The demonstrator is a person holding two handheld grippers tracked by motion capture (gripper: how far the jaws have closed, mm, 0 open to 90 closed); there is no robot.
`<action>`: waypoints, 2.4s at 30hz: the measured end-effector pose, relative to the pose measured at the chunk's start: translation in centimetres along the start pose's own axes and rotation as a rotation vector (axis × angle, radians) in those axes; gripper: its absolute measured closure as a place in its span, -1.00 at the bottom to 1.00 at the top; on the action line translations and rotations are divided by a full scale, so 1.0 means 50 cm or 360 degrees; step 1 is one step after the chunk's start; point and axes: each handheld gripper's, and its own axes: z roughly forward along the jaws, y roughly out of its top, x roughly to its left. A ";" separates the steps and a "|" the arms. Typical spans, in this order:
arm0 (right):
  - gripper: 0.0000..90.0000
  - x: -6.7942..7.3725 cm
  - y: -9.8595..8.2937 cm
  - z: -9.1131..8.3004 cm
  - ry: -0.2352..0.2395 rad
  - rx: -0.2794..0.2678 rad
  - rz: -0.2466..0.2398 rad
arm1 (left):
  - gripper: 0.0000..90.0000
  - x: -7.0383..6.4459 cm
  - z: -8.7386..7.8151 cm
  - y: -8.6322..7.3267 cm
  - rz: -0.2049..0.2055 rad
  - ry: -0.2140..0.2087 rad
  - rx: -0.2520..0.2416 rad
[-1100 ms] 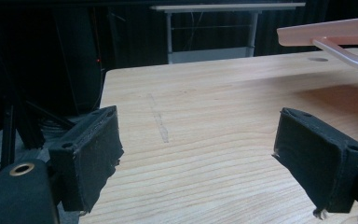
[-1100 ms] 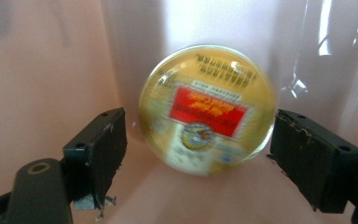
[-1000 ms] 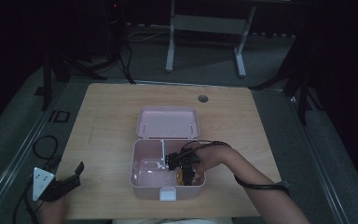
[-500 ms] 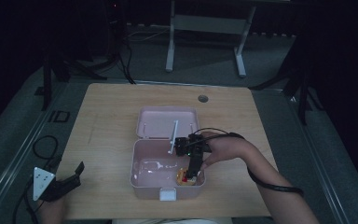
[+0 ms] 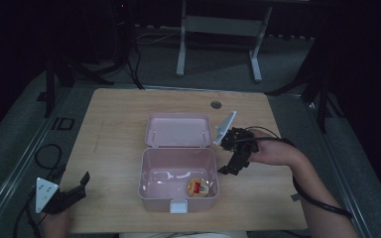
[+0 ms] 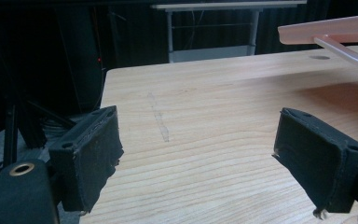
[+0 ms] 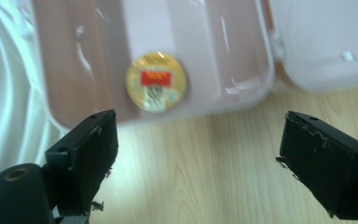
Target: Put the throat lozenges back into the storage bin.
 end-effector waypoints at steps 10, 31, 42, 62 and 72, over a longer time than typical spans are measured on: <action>-0.75 -0.026 -0.119 0.061 -0.0015 -0.0053 0.0179 | -0.67 -0.001 0.000 0.000 -0.0001 0.0002 0.0003; -0.75 -0.087 -0.283 0.225 -0.0302 -0.0416 0.0536 | -0.67 0.000 0.000 0.000 -0.0005 -0.0002 0.0000; -0.75 -0.111 -0.370 0.228 -0.0699 -0.0673 0.0851 | -0.67 0.000 0.000 0.000 -0.0007 -0.0002 0.0000; -0.75 -0.106 -0.469 0.222 -0.1166 -0.0730 0.1406 | -0.67 0.001 0.000 0.000 -0.0010 -0.0002 -0.0001; -0.71 -0.107 -0.507 0.209 -0.1251 -0.0865 0.1560 | -0.67 0.001 0.000 0.000 -0.0010 -0.0005 0.0002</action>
